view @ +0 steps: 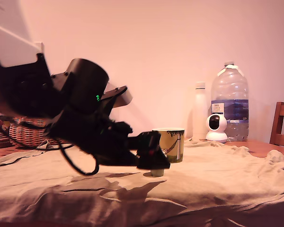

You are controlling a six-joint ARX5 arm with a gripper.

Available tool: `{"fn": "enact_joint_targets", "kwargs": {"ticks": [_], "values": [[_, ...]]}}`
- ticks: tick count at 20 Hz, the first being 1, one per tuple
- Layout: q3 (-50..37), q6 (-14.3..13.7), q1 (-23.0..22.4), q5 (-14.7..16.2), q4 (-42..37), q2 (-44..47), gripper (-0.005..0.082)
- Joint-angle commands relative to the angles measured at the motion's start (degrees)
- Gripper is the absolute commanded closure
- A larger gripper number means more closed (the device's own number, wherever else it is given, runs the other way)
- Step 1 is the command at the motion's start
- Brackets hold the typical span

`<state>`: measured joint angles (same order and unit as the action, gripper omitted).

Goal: Pick up the coffee capsules on the table and drop them inside the coffee cup

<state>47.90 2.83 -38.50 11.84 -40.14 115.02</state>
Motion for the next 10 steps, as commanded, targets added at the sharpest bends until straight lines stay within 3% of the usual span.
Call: {"fn": "enact_joint_targets", "kwargs": {"ticks": [1,10], "values": [[1.5,0.2,-0.1,-0.1,0.8,2.5,0.0072],[5.1,0.6,-0.1,-0.4,4.1,4.6,0.0077]]}}
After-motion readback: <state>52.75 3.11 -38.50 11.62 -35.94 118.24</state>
